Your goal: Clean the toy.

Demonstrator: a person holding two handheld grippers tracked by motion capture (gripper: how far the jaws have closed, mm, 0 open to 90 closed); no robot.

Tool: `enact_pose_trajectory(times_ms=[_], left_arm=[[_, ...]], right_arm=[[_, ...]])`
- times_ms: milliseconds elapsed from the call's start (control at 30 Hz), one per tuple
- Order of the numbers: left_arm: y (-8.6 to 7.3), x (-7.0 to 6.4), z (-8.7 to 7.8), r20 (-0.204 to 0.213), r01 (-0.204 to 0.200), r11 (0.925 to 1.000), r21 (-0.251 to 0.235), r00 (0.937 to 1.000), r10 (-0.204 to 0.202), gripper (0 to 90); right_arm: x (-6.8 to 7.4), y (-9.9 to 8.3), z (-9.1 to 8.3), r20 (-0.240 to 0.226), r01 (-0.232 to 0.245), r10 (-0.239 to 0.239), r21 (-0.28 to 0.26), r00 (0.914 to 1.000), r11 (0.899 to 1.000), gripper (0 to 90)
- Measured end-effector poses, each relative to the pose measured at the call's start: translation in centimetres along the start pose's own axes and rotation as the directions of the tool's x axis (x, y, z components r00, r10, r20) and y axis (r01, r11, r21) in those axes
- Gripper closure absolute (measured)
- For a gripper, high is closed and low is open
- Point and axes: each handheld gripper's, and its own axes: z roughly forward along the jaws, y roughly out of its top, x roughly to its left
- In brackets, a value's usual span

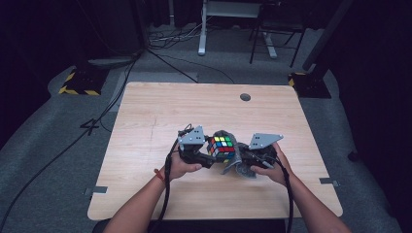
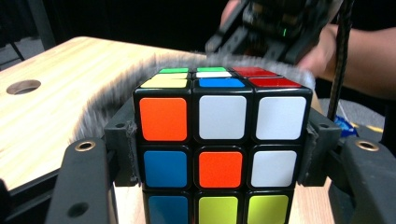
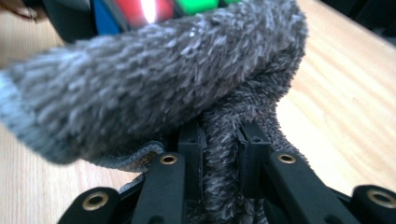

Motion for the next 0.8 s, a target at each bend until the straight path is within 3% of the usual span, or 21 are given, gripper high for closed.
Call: enact_pose_trajectory(times_ms=[67, 200, 500, 800], left_arm=[[0.02, -0.05, 0.01, 0.011, -0.002, 1.0, -0.003, 0.9999, 0.002, 33.7], [-0.2, 0.13, 0.02, 0.011, 0.009, 0.9999, -0.013, 0.9999, -0.008, 33.7], [-0.81, 0.48, 0.55, 0.014, 0.048, 0.9988, -0.011, 0.9987, -0.048, 33.6], [-0.93, 0.64, 0.8, 0.021, 0.057, 0.998, 0.026, 0.9981, -0.058, 33.3]], right_arm=[[0.18, -0.18, 0.41, -0.013, 0.004, -0.004, 0.013, 0.9999, 1.0, 75.3], [0.04, -0.06, 0.22, -0.03, -0.015, 0.014, -0.029, 0.9994, 0.999, 75.3], [-0.25, -0.21, -0.23, -0.028, -0.042, 0.041, -0.052, 0.9988, 0.998, 75.5], [-0.29, -0.19, -0.33, -0.021, -0.041, 0.04, -0.051, 0.999, 0.998, 75.5]])
